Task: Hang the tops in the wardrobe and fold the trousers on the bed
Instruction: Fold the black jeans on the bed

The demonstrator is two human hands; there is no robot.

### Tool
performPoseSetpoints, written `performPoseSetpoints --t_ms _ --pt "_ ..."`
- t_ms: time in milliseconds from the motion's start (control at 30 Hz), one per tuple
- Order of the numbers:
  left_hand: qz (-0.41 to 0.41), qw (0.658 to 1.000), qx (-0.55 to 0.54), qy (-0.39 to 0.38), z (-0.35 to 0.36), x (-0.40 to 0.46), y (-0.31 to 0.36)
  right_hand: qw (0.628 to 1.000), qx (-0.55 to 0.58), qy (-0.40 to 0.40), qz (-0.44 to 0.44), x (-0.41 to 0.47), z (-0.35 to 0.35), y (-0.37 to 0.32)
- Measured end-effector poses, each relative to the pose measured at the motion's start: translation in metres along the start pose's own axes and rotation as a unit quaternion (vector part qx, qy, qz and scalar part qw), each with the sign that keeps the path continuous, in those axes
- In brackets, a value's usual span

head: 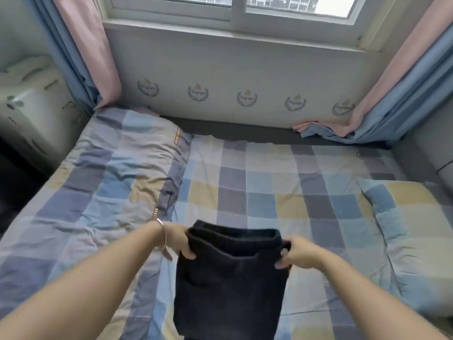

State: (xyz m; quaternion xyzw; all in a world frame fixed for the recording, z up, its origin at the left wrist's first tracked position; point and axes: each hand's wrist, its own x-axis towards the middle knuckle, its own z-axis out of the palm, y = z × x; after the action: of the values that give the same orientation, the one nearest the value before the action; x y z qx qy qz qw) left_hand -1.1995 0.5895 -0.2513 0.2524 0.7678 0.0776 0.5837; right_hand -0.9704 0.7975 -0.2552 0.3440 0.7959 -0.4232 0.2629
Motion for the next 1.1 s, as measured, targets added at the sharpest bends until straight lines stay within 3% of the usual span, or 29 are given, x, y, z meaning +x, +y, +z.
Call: performPoseSetpoints --t_ms 67,133,200,233,300,367,433,600,733,800,900,1033,1100 --pt "0.076 0.976 -0.026 0.202 -0.039 0.028 0.024 0.982 0.054 0.179 -0.021 0.039 -0.039 -0.024" --pt "0.162 0.909 -0.128 0.363 -0.07 0.055 0.049 0.925 0.112 0.36 -0.05 0.077 -0.067 -0.045" --pt "0.209 0.857 -0.213 0.42 -0.079 0.084 0.062 0.876 0.129 0.459 -0.072 0.11 -0.068 -0.046" --pt "0.209 0.849 -0.226 0.43 -0.074 0.102 0.06 0.87 0.105 0.479 -0.056 0.126 -0.055 -0.038" --pt "0.193 0.851 -0.251 0.419 -0.046 0.152 0.038 0.889 0.052 0.455 0.012 0.162 -0.005 -0.002" --pt "0.155 0.854 -0.293 0.402 0.004 0.206 -0.005 0.924 0.039 0.372 0.082 0.191 0.068 0.045" --pt "0.059 0.87 -0.308 0.379 0.063 0.251 -0.061 0.947 0.07 0.276 0.147 0.209 0.145 0.097" --pt "-0.162 0.905 -0.294 0.262 0.215 0.295 -0.194 0.937 0.185 0.129 0.268 0.207 0.306 0.204" --pt "-0.115 0.912 -0.291 0.265 0.296 0.289 -0.241 0.916 0.224 0.174 0.283 0.183 0.373 0.233" --pt "-0.09 0.925 -0.279 0.244 0.323 0.278 -0.247 0.914 0.251 0.158 0.276 0.169 0.394 0.234" --pt "-0.07 0.922 -0.292 0.245 0.355 0.257 -0.257 0.915 0.246 0.161 0.277 0.145 0.424 0.232" --pt "-0.038 0.906 -0.304 0.292 0.388 0.221 -0.269 0.899 0.246 0.225 0.284 0.098 0.448 0.225" --pt "-0.045 0.9 -0.316 0.299 0.4 0.208 -0.276 0.903 0.263 0.186 0.284 0.076 0.457 0.229"
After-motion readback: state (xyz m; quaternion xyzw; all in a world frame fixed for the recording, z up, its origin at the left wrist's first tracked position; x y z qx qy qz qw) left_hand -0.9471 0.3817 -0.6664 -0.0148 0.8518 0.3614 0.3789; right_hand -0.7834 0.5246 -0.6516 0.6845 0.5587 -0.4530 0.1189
